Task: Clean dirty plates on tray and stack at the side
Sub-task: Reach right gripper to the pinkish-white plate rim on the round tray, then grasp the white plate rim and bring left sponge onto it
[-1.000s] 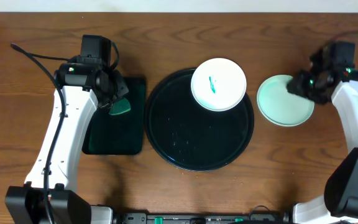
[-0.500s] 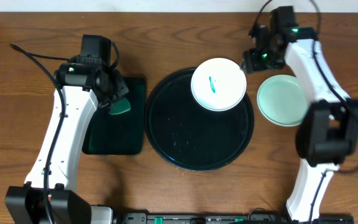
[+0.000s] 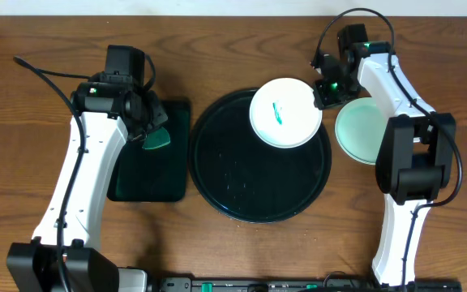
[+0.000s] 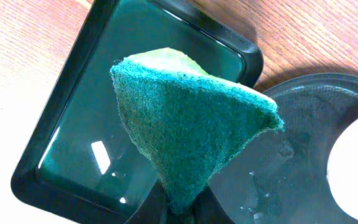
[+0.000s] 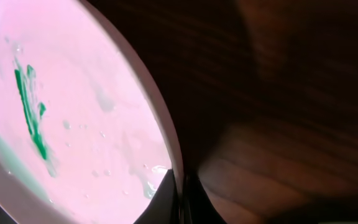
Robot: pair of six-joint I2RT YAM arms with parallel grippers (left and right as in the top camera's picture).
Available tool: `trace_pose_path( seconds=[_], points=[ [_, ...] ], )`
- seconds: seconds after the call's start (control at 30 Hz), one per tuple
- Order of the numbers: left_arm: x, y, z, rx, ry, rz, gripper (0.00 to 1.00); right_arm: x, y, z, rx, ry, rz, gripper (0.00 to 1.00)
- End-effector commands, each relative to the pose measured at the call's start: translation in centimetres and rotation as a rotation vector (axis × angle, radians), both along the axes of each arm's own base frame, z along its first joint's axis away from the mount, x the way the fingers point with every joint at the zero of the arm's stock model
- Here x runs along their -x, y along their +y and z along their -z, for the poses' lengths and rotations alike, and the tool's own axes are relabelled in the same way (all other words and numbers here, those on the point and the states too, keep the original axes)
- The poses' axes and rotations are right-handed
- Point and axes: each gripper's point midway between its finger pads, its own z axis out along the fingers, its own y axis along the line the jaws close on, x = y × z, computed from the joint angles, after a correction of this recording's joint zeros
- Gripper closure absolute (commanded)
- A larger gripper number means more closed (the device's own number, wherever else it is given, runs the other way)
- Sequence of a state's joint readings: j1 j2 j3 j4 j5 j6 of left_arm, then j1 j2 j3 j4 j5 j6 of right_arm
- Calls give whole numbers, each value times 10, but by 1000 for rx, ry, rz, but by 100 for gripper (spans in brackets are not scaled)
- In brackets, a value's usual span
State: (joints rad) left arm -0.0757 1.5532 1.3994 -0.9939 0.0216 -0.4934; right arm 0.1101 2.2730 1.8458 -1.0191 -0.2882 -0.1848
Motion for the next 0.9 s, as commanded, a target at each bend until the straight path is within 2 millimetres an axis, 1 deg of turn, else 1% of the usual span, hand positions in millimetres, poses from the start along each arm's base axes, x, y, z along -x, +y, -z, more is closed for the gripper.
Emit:
trace_pose_path(
  seconds=[0.0, 0.07, 0.17, 0.23, 0.3, 0.37, 0.43, 0.57, 0.67, 0.77, 0.87],
  points=[
    [0, 0, 1, -5, 3, 9, 93, 2, 11, -42, -22, -41, 30, 99],
    [0, 0, 1, -5, 3, 9, 93, 11, 16, -57, -28, -29, 57, 99],
    [2, 0, 2, -6, 14, 9, 93, 33, 26, -77, -40, 30, 117, 99],
    [4, -1, 3, -6, 21, 13, 93, 51, 37, -82, -48, 92, 132, 99],
    [5, -3, 4, -7, 23, 19, 93, 66, 46, -80, -34, 153, 150, 99],
    [5, -6, 5, -8, 25, 29, 93, 79, 56, -70, -21, 198, 146, 99],
    [6, -10, 6, -8, 29, 40, 93, 90, 67, -56, -8, 231, 149, 99],
    [9, -18, 9, -10, 36, 65, 93, 101, 83, -21, 8, 253, 215, 99],
    [10, -25, 9, -10, 39, 85, 93, 109, 83, 6, 59, 251, 285, 99],
    [11, -33, 9, -10, 38, 107, 93, 119, 85, 25, 66, 261, 313, 99],
    [12, -44, 12, -5, 41, 122, 93, 122, 86, 39, 60, 255, 329, 99]
  ],
)
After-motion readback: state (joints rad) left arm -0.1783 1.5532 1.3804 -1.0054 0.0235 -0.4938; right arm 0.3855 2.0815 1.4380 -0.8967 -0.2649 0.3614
